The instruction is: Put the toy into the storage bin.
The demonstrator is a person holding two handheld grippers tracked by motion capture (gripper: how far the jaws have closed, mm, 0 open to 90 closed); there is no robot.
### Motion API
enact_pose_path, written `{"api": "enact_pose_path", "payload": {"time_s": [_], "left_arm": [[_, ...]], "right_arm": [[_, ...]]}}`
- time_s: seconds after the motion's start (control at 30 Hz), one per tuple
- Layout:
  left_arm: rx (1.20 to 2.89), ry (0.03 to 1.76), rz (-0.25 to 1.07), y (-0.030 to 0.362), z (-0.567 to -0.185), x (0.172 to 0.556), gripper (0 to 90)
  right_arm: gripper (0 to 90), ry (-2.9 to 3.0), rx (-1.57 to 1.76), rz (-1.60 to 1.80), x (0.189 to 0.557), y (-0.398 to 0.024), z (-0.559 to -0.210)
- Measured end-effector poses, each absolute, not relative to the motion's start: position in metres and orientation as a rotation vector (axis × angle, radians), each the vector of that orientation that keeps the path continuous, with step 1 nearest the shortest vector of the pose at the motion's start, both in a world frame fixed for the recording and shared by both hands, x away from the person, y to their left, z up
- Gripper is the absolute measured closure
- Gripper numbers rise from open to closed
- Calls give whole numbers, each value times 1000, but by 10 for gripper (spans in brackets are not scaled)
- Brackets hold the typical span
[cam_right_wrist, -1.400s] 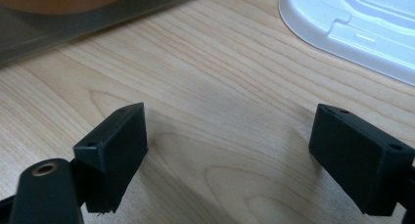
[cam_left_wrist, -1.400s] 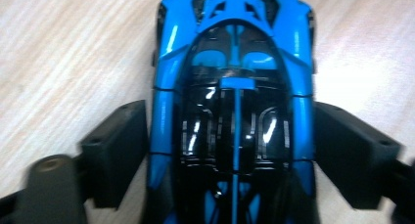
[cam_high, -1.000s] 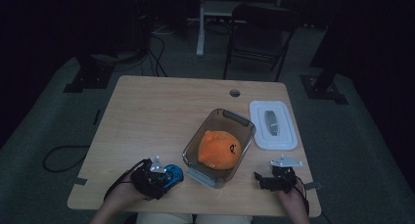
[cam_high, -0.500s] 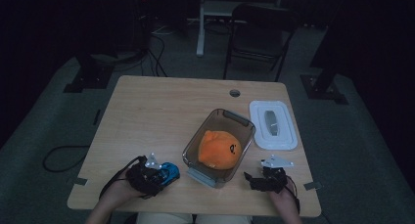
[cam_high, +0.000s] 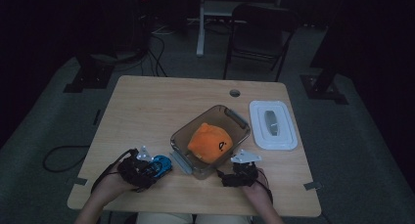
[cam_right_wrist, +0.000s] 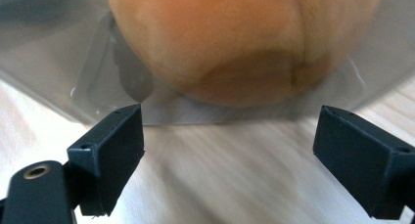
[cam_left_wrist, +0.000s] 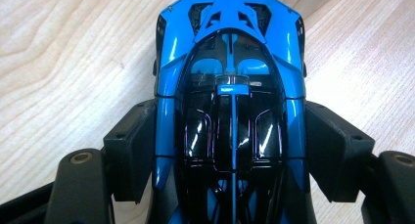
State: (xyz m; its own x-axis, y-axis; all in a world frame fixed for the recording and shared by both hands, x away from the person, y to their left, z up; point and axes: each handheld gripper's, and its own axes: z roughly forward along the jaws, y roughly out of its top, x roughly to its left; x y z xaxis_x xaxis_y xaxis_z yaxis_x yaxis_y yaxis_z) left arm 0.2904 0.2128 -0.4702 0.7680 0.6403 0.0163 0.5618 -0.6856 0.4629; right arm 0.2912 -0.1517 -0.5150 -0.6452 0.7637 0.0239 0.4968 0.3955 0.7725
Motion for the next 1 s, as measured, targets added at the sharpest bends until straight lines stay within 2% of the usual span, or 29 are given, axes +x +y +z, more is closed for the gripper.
{"api": "enact_pose_path", "payload": {"time_s": [0.17,0.63,1.0], "left_arm": [[2514,929,262,219,-462,297,289],[2476,959,345,223,-426,318,289],[2441,958,404,223,-388,338,289]], "right_arm": [[110,2301,1084,1078,293,-140,-515],[119,2281,1146,964,278,-196,-526],[118,2309,1195,986,282,-202,-527]]}}
